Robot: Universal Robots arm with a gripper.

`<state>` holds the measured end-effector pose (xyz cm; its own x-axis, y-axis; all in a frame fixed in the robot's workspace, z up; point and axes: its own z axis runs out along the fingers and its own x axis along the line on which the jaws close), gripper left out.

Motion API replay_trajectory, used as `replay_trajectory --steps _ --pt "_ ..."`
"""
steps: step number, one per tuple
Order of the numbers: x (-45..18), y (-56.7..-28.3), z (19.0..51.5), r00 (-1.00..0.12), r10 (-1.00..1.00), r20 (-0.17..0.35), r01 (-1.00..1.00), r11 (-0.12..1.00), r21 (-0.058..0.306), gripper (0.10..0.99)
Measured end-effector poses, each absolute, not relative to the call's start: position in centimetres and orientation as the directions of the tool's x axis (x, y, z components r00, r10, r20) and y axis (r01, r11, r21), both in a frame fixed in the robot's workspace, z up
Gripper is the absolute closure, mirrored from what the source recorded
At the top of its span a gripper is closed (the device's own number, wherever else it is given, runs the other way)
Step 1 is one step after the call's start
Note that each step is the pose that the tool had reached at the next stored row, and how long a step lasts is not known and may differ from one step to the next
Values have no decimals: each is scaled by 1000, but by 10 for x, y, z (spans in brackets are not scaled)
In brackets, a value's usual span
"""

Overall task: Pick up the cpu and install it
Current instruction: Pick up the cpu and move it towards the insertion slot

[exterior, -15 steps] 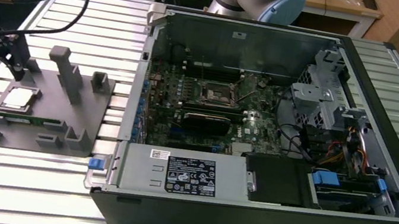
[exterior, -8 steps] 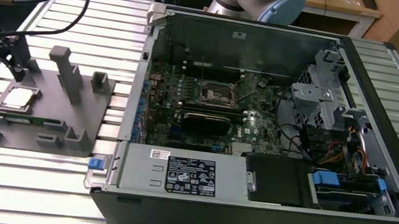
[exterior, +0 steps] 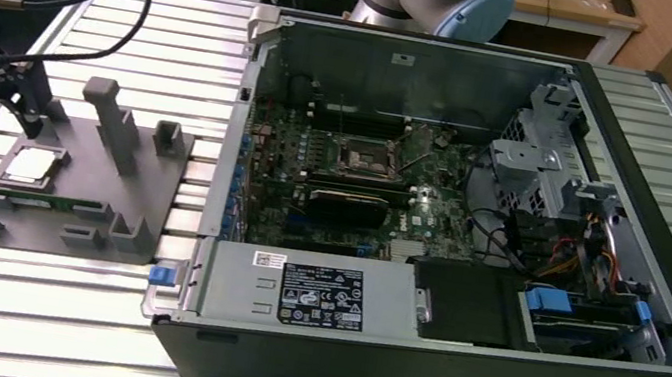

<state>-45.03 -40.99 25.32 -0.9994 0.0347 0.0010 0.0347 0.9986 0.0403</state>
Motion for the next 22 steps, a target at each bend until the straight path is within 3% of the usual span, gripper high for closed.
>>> replay_trajectory --steps 22 --pt "-450 -410 243 -999 35 1 35 999 35 380"
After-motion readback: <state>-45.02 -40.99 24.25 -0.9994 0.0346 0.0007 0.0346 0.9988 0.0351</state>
